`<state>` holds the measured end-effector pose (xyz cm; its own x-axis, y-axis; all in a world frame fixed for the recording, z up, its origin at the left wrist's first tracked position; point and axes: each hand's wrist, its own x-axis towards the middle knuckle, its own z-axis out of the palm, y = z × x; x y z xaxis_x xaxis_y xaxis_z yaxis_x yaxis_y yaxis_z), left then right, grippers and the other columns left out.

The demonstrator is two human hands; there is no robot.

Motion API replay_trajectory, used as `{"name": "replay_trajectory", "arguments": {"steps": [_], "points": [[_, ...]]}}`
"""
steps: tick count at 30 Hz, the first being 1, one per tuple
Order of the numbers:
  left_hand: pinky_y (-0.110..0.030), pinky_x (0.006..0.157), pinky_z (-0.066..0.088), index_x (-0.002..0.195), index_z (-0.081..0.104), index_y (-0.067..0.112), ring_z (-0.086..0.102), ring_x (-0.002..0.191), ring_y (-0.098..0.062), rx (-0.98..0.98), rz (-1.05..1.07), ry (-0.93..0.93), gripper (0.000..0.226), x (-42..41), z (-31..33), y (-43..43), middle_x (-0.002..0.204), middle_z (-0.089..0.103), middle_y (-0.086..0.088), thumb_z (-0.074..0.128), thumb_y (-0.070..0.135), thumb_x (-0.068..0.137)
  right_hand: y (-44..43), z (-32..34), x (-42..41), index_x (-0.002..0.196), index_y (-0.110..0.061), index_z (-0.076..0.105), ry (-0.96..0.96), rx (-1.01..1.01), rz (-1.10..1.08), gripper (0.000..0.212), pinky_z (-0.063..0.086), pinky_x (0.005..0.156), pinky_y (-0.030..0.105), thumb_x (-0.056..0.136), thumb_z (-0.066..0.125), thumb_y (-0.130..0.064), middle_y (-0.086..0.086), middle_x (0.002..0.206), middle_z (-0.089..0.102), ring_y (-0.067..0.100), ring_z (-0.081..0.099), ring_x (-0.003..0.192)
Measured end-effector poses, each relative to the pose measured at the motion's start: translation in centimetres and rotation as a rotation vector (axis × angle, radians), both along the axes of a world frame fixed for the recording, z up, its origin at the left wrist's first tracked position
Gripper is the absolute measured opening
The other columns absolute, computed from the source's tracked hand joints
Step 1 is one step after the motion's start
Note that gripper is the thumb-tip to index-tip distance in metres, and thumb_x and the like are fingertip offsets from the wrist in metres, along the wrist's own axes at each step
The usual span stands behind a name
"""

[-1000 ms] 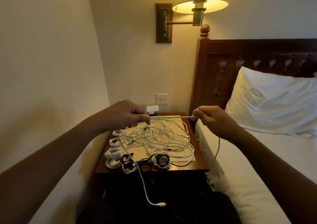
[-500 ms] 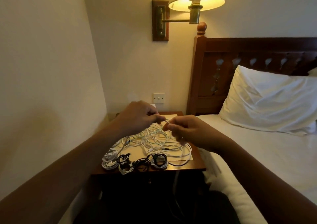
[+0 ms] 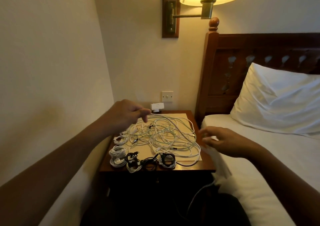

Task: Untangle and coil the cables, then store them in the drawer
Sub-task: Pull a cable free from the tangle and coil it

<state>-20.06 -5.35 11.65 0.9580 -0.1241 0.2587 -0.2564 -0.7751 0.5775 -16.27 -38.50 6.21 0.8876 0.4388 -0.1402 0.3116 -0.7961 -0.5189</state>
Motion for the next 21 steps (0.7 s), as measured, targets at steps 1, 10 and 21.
{"name": "replay_trajectory", "arguments": {"steps": [1,10,21], "points": [[-0.023,0.058,0.045,0.077,0.078,0.025,0.056,0.054,-0.009,0.001,-0.036,0.014,0.036,-0.1,0.1,-1.1,0.059,0.064,0.008,0.059,0.049,0.097,1.3,0.2,-0.5,0.145,-0.029,0.051,0.000,0.106,0.035,0.044,0.046,0.101,0.026,0.103,0.058,-0.040,-0.013,0.139,0.052,0.008,0.052,0.126],[-0.012,0.048,0.033,0.087,0.078,0.021,0.047,0.047,0.001,0.020,-0.111,0.073,0.031,-0.7,-0.4,-1.6,0.057,0.053,0.011,0.060,0.043,0.098,6.1,1.7,-0.5,0.091,-0.032,0.075,-0.338,0.536,-0.010,0.022,0.050,0.061,0.038,0.104,0.057,-0.029,-0.019,0.069,0.068,0.012,0.059,0.061],[-0.019,0.043,0.037,0.087,0.061,0.009,0.036,0.045,-0.006,-1.249,-0.325,0.379,0.025,-3.0,-0.6,-0.3,0.061,0.045,0.002,0.048,0.027,0.099,5.5,-2.0,0.0,0.096,-0.034,0.073,-0.270,0.348,-0.075,0.021,0.056,0.073,0.042,0.105,0.054,-0.031,-0.002,0.093,0.073,0.023,0.067,0.079]]}}
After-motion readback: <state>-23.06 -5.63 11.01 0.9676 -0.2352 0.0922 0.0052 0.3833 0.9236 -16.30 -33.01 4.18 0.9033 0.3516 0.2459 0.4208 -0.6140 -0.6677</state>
